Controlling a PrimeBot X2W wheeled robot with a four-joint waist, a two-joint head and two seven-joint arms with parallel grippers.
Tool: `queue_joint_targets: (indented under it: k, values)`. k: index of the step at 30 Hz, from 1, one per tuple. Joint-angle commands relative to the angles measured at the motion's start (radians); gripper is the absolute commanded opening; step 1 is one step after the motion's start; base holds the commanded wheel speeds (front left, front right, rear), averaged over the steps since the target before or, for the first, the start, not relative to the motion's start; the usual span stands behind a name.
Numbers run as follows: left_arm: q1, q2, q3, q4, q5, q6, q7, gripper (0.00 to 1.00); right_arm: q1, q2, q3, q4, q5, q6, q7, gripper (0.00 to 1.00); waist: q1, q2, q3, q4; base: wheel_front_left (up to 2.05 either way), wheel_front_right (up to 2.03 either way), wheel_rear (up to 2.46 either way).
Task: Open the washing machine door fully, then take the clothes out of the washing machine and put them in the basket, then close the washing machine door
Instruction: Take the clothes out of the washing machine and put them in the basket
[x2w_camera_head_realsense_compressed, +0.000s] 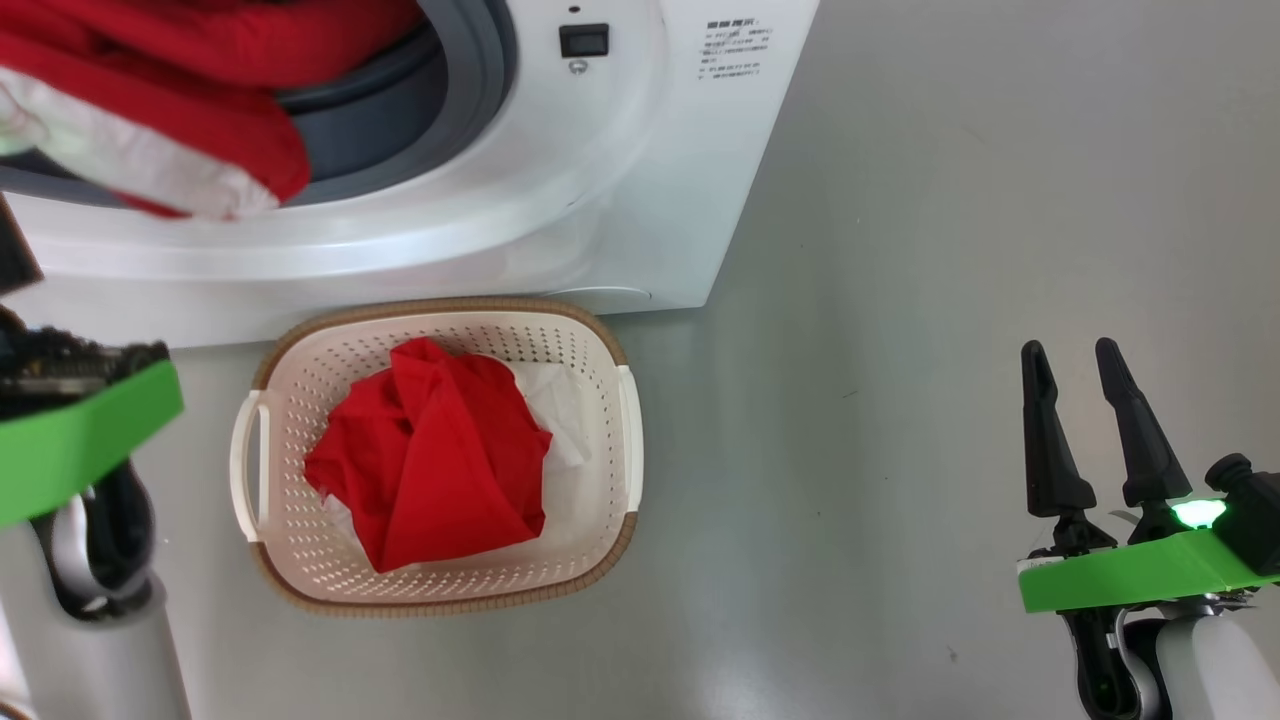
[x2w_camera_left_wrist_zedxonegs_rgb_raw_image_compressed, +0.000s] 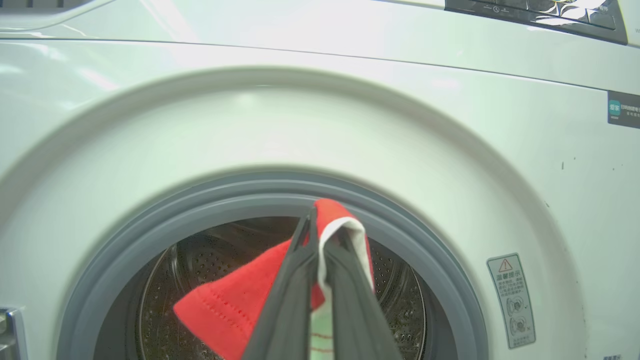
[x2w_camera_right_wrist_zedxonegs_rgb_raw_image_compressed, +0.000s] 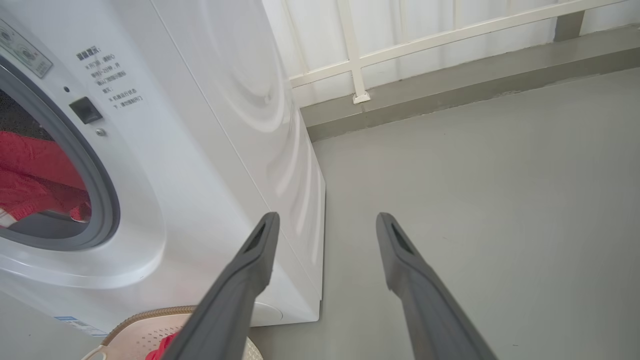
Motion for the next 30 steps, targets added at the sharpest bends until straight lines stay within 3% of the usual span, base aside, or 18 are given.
queue_joint_targets:
  k: [1, 5, 9, 18, 30]
  values:
    - [0.042, 0.024, 0.018, -0.047, -0.006, -0.006, -0.004, 0.00, 0.009, -0.004, 0.020, -0.025, -0.001, 0.008, -0.006, 1.00, 0.0000, -0.0001, 0.004, 0.000, 0.00, 0.00, 0.00]
    - [0.078, 0.023, -0.010, -0.065, -0.010, -0.006, -0.004, 0.00, 0.005, -0.004, 0.021, -0.026, 0.001, 0.008, -0.006, 1.00, 0.0000, -0.0001, 0.011, -0.001, 0.00, 0.00, 0.00]
    - [0.112, 0.023, -0.033, 0.004, -0.017, -0.007, -0.004, 0.00, 0.001, -0.004, 0.024, -0.026, 0.002, 0.008, -0.006, 1.00, 0.0000, -0.0001, 0.019, -0.002, 0.00, 0.00, 0.00]
    - [0.114, 0.023, -0.079, 0.319, -0.112, -0.007, -0.004, 0.00, -0.015, -0.004, 0.028, -0.027, 0.009, 0.008, -0.006, 1.00, 0.0000, -0.0001, 0.048, -0.002, 0.00, 0.00, 0.00]
    - [0.000, 0.025, -0.129, 0.609, -0.084, -0.007, -0.004, 0.00, -0.049, -0.004, 0.038, -0.032, 0.021, 0.008, -0.006, 1.00, 0.0000, -0.0001, 0.107, -0.012, 0.00, 0.00, 0.00]
